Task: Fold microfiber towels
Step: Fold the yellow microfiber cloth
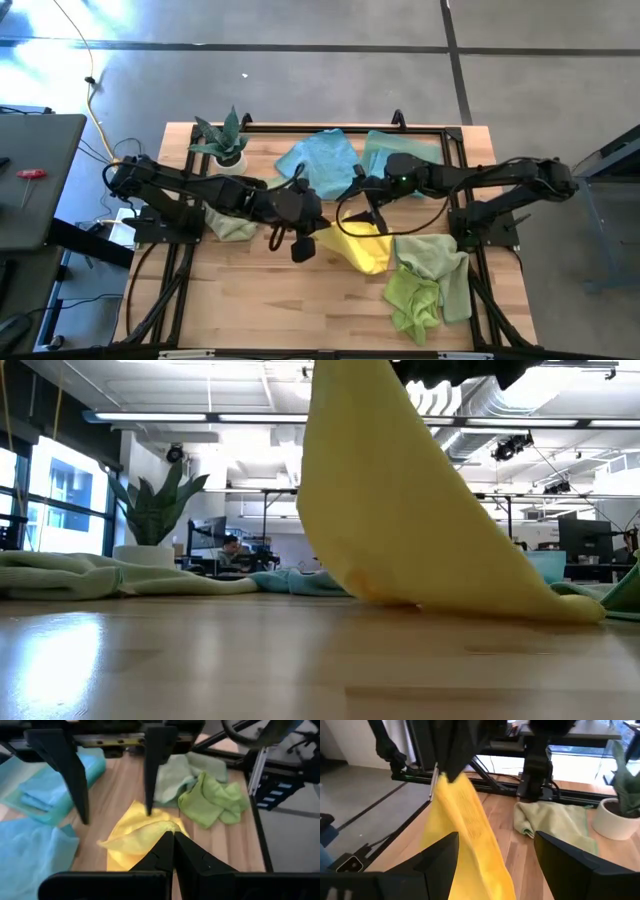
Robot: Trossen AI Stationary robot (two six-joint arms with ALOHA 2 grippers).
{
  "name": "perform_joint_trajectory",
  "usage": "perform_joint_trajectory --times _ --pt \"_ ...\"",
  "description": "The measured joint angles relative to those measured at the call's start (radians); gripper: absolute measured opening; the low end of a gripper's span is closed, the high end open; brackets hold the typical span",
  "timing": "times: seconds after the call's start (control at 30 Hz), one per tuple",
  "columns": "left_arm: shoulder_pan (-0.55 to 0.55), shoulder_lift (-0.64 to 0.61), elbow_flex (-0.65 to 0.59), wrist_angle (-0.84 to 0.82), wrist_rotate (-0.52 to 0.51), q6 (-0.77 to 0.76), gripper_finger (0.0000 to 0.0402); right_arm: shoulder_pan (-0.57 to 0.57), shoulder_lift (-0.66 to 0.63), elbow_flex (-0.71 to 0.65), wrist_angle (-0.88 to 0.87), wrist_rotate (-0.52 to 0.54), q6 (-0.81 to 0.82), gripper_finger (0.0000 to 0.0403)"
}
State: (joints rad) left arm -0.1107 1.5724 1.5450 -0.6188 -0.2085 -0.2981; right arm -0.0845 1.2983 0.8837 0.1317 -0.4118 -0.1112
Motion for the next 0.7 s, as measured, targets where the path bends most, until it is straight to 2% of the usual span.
perform_joint_trajectory --times 0.33,0.43,0.6,0.7 --pt "0.014 -0.01 0.0 -0.004 -0.05 0.032 0.0 0.0 0.064 0.0 0.009 -0.122 -0.002 0.0252" --pt "0.015 -0.012 0.0 0.031 -0.059 0.064 0.0 0.0 0.093 0.0 0.012 -0.123 -0.017 0.0252" --pt "0.014 -0.025 0.001 0.066 0.018 0.083 0.0 0.0 0.129 0.0 0.058 -0.121 -0.028 0.0252" --pt "0.002 -0.032 -0.002 0.033 -0.004 0.053 0.0 0.0 0.13 0.0 0.05 -0.121 -0.039 0.025"
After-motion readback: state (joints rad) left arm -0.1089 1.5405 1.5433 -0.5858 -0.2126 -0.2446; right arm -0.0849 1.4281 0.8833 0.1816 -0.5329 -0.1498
